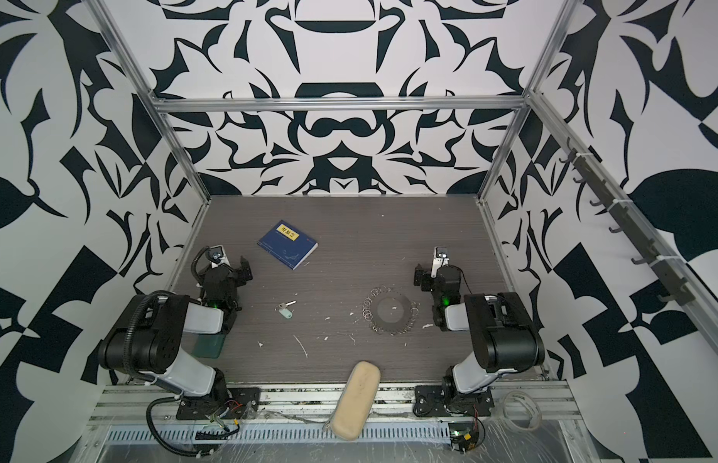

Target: Remove the keys from the keyring

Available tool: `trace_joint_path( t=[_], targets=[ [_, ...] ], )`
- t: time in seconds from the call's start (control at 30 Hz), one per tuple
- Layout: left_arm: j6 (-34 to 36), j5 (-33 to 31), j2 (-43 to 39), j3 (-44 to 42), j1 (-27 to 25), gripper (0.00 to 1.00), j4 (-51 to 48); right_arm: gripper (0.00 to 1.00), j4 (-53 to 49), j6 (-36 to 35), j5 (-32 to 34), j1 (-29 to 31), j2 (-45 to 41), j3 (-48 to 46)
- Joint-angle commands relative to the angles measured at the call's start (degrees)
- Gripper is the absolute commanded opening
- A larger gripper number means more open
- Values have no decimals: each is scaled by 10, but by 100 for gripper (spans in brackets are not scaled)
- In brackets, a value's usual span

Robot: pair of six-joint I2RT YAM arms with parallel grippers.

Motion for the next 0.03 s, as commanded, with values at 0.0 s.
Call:
trace_joint_path(
  t=[0.0],
  targets=[
    [-10, 4, 3, 4, 3, 99, 6, 100, 7, -11, -18, 1, -5, 13]
  ],
)
